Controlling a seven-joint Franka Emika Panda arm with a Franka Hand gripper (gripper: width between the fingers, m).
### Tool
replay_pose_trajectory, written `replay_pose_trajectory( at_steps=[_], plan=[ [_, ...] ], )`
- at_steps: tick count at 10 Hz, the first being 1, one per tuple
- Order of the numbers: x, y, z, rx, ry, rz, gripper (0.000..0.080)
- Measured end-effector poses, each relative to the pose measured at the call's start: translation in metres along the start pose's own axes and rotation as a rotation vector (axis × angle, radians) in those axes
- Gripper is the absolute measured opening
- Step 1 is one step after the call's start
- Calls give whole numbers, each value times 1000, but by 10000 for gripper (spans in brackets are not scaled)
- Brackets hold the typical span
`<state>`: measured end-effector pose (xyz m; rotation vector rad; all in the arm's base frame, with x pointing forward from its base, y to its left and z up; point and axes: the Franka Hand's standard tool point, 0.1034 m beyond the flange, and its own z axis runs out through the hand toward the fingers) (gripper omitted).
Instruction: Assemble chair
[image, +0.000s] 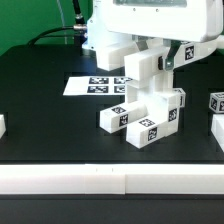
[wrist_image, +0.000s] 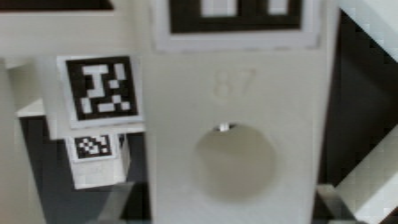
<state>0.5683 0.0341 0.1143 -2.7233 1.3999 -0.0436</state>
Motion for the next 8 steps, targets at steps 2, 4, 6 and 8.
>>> replay_pose_trajectory(
  at_steps=[2, 4, 6, 8],
  plan=[
    [-3, 2, 8, -14, -4, -4, 288],
    [-3, 2, 7, -13, -5, -5, 288],
    [1, 0, -1, -1, 0, -24, 288],
    [0, 5, 11, -15, 2, -34, 288]
  ],
)
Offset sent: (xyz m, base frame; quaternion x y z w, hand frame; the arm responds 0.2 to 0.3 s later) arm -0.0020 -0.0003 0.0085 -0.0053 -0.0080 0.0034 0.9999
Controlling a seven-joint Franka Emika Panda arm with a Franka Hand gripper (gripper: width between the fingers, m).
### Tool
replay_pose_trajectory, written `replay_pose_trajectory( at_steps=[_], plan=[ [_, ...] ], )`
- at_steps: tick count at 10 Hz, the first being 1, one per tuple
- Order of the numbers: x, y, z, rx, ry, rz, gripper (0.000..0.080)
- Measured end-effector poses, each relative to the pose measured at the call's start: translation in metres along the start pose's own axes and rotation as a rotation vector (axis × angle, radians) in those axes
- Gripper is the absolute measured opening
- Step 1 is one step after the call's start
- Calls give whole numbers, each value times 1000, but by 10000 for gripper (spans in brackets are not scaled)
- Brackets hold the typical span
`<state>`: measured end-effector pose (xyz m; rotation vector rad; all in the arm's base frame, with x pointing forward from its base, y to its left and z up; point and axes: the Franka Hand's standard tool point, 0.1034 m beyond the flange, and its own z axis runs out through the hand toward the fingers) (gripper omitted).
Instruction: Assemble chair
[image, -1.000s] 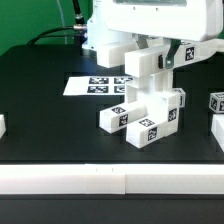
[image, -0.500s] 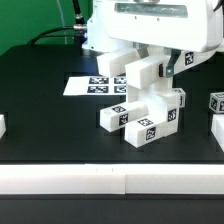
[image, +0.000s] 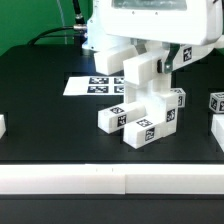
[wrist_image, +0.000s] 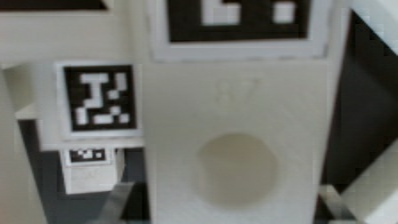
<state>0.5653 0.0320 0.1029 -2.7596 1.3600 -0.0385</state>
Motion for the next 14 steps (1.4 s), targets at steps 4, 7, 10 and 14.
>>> replay_pose_trajectory(
  at_steps=[4, 7, 10, 14],
  plan=[
    [2, -3, 0, 5, 7, -8, 289],
    [1, -5, 0, 7, 13, -17, 289],
    [1, -5, 0, 8, 13, -17, 289],
    [0, -5, 0, 7, 12, -17, 481]
  ],
)
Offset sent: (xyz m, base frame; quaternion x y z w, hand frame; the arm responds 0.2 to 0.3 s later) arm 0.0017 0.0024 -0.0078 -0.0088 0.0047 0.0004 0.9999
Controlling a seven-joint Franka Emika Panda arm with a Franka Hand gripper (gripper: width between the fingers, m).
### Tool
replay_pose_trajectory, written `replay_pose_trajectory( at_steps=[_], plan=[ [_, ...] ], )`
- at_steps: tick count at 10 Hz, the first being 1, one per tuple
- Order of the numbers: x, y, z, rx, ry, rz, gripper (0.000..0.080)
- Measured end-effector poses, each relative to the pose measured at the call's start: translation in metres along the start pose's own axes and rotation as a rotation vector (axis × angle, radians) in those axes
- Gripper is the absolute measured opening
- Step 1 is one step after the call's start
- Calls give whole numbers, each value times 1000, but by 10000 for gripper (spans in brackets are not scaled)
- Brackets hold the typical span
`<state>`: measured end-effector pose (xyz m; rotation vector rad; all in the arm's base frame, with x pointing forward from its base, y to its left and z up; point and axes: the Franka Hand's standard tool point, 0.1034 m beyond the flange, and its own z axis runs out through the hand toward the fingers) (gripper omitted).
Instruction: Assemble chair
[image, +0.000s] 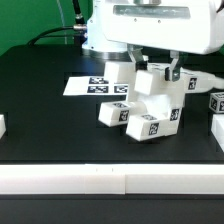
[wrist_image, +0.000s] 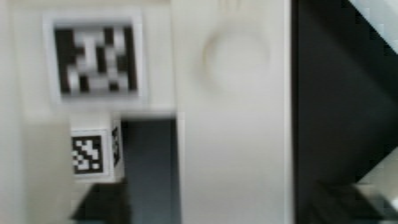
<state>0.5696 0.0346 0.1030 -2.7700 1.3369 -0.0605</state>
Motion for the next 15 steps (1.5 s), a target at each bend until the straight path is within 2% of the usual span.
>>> replay_pose_trajectory(
  at_steps=[1, 2, 7, 11, 13, 15],
  plan=[
    [0, 0, 0, 0, 0, 0, 611],
    [0, 0, 0, 0, 0, 0, 643],
    [0, 0, 0, 1, 0, -1, 649],
    [-12, -3, -22, 18, -18, -31, 649],
    [-18, 11, -29, 23, -27, -39, 649],
    [-18, 20, -21, 23, -12, -40, 649]
  ],
)
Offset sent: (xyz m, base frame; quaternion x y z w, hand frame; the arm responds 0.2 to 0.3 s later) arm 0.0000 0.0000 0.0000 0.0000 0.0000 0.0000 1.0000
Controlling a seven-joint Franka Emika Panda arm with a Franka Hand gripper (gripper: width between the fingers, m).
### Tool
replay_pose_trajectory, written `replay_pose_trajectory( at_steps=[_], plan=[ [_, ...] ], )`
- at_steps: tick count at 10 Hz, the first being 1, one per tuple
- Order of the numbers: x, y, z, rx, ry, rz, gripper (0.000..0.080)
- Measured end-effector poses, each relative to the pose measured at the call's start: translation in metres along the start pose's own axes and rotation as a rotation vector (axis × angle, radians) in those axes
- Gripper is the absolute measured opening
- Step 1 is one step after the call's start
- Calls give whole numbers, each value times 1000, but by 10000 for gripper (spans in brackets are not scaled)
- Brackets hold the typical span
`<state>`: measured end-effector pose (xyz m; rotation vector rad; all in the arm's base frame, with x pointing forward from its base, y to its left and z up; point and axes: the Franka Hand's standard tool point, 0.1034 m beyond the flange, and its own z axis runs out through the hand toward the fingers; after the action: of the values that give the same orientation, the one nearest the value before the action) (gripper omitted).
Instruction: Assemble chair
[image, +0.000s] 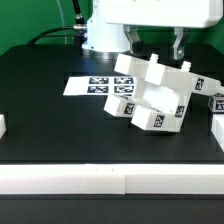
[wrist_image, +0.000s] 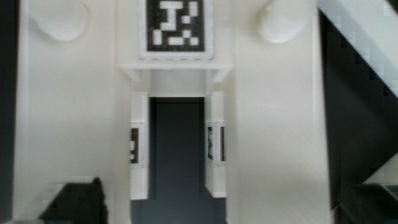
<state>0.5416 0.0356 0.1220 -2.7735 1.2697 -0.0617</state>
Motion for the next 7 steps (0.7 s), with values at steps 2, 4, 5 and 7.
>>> replay_pose_trajectory(
  at_steps=[2, 4, 5, 7],
  plan=[
    [0, -1, 0, -1, -1, -1, 649],
    [7, 5, 7, -10, 1, -37, 649],
    [12, 12, 12, -22, -1, -52, 649],
    [16, 18, 21, -35, 0, -69, 649]
  ],
)
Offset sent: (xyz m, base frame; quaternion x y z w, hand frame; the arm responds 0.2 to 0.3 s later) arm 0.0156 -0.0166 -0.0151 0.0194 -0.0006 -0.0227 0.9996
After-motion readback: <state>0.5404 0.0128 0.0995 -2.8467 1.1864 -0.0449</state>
